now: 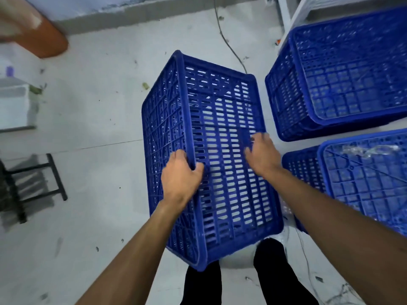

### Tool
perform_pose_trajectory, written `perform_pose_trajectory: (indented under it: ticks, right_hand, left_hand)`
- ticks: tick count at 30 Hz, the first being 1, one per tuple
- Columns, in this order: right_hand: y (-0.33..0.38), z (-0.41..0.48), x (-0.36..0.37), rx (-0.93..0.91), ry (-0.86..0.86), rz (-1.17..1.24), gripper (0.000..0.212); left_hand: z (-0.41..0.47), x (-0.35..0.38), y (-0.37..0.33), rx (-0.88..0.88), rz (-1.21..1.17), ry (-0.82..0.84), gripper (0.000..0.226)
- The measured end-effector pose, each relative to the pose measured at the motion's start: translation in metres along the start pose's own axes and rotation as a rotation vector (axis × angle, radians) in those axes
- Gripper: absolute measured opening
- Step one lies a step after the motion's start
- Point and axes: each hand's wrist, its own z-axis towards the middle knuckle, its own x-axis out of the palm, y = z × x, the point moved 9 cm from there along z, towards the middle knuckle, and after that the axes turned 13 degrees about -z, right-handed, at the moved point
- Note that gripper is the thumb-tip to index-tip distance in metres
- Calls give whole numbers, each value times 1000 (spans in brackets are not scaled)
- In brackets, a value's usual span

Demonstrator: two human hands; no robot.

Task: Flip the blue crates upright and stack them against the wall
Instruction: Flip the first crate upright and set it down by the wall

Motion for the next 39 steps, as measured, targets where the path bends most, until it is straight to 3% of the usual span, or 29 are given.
perform_pose_trajectory:
  ticks: [5,10,14,18,21,29,39]
  right_hand:
    - [-45,0,26,130,49,-156,47]
    - [-47,-2,73,226,387,168,38]
    - [-48,-2,71,348,291,300,37]
    - [-52,2,49,443,-12,412,32]
    - [-66,9,19,449,-150,342,32]
    - [-133,18,-16,482,-233,255,35]
    - [-176,25,-1,525,-142,372,37]
  left_hand:
    - [4,-31,40,4,-12,-130,28]
    - [10,-43,65,-10,4,-156,23]
    - [16,-43,71,-16,33,-160,29]
    - [26,-36,68,-25,-1,-206,34]
    - [37,-17,62,-12,5,-177,37]
    - [50,57,33,-25,-59,-83,37]
    - [65,103,6,-5,87,48,39]
